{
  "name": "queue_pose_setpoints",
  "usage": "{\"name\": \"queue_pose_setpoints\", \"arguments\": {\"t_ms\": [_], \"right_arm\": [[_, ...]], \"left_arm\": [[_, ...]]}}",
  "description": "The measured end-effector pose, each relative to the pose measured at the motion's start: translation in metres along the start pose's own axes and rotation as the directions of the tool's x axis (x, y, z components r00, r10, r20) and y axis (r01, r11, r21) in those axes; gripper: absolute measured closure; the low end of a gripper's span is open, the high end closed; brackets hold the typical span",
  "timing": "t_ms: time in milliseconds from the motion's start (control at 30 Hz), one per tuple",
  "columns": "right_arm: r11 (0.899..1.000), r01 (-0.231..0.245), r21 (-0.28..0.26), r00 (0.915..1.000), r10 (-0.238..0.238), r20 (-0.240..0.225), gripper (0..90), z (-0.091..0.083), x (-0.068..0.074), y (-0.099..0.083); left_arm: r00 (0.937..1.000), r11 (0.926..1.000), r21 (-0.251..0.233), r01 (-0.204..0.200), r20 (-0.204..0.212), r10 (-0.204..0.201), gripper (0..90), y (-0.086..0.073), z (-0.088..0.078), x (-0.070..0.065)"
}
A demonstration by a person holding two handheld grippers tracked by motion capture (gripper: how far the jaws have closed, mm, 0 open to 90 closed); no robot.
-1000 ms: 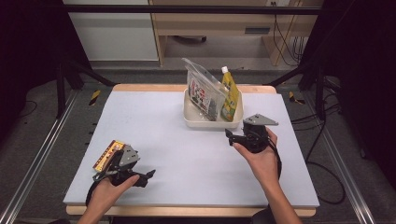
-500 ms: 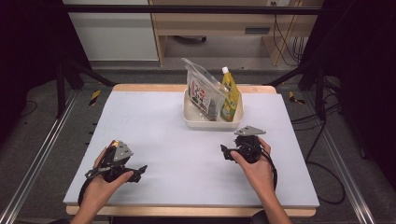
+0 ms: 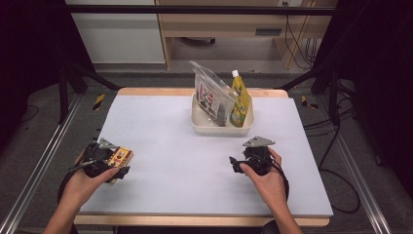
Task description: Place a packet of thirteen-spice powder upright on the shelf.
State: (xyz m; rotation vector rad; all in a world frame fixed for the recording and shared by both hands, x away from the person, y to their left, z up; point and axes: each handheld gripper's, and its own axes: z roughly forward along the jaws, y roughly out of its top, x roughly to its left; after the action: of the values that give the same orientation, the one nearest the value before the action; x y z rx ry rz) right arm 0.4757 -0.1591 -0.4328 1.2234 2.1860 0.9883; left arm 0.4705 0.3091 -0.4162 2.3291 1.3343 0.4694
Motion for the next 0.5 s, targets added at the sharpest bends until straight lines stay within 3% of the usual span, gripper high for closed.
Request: {"name": "queue_pose_setpoints", "arguments": {"t_ms": [100,200,300,367,500], "right_arm": [[1.0,0.001,0.007,1.0,-0.001,0.0,19.0,0.0,-0.002,-0.001],[1.0,0.0,0.01,1.0,0.0,-0.002,19.0,0.001,-0.003,-0.002],[1.0,0.002,0.01,1.0,-0.002,-0.004,19.0,0.0,-0.003,-0.002],[1.0,0.005,0.011,1.0,-0.005,-0.006,19.0,0.0,-0.003,-0.003],[1.0,0.015,0.021,0.9999,-0.015,-0.008,19.0,0.001,-0.002,-0.004]], "left_arm": [[0.9998,0.9991,0.04,0.01,0.016,-0.01,8.1,0.001,0.002,0.004],[0.9997,0.9957,0.09,0.025,-0.006,-0.025,10.4,0.005,0.003,0.01],[0.9993,0.9893,0.142,0.032,0.014,-0.034,10.7,0.008,0.007,0.015],[0.9996,0.9871,0.158,0.024,0.015,-0.026,12.9,0.009,0.009,0.018],[0.9981,0.9806,0.187,0.058,0.011,-0.061,15.3,0.008,0.014,0.025]]}}
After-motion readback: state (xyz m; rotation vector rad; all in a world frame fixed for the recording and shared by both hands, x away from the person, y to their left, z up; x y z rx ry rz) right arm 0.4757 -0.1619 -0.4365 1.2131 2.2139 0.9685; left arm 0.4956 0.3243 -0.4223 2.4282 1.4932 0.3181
